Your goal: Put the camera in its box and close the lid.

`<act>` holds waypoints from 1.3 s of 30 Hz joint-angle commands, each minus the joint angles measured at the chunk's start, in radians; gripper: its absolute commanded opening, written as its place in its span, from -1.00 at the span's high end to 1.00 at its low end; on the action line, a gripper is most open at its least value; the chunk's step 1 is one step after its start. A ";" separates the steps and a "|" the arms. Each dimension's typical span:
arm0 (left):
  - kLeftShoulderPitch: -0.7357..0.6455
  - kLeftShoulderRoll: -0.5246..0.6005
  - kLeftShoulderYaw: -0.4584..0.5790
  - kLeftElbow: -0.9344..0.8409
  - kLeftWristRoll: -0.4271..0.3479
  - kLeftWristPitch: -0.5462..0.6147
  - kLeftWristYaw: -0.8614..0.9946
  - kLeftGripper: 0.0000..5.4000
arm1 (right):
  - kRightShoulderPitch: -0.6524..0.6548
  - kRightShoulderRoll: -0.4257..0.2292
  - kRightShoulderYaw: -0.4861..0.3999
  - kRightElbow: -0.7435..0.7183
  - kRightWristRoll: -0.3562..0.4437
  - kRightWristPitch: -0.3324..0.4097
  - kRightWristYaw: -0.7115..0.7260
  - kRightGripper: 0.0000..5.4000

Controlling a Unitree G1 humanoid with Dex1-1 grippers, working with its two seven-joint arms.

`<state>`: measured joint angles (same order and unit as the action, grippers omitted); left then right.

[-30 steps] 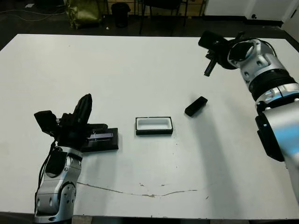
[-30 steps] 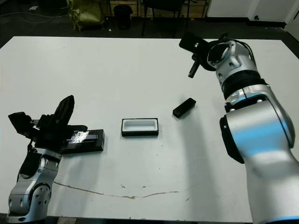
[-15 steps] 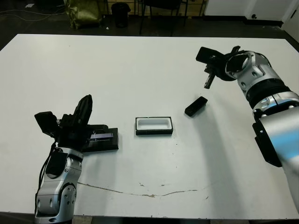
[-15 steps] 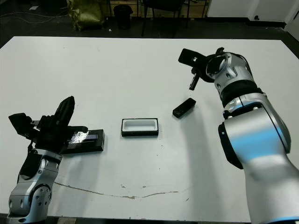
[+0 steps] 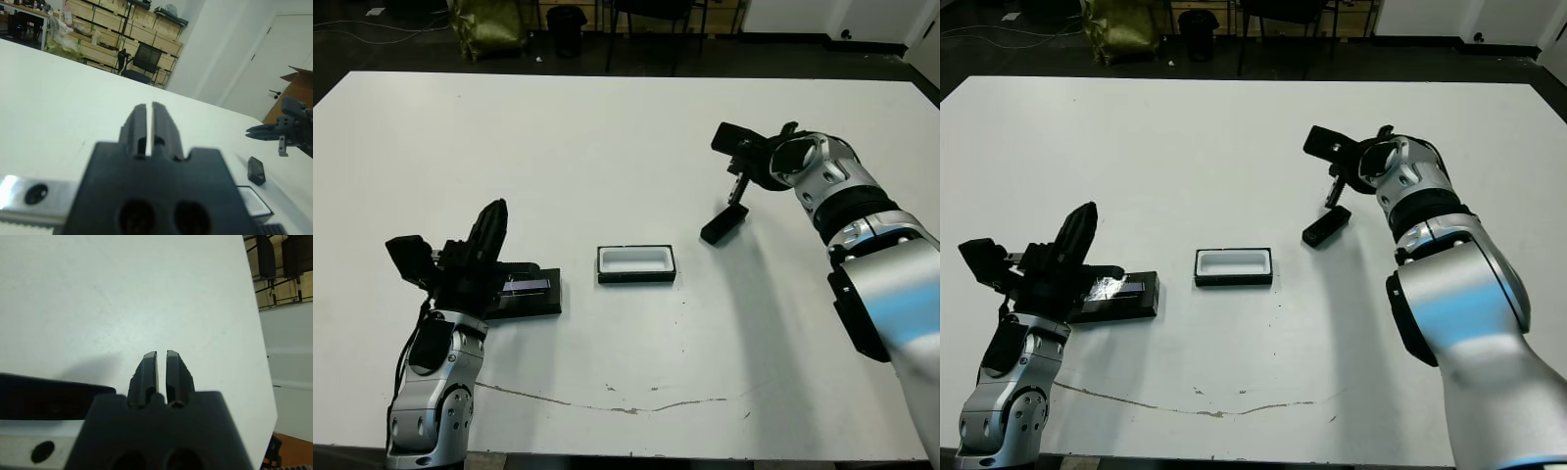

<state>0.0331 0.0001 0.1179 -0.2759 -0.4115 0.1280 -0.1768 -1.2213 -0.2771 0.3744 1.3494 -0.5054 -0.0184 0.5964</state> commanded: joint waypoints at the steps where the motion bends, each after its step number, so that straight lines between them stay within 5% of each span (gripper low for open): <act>1: 0.009 0.000 0.000 0.016 0.005 0.003 0.003 1.00 | 0.024 0.010 0.022 0.009 -0.023 -0.002 -0.001 1.00; 39: 0.020 -0.008 -0.014 0.032 0.022 -0.033 0.005 1.00 | 0.075 0.028 0.071 0.016 -0.068 -0.002 0.043 1.00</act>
<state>0.0406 -0.0068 0.1034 -0.2641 -0.3955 0.0930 -0.1734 -1.1710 -0.2565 0.4447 1.3522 -0.5751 -0.0326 0.6238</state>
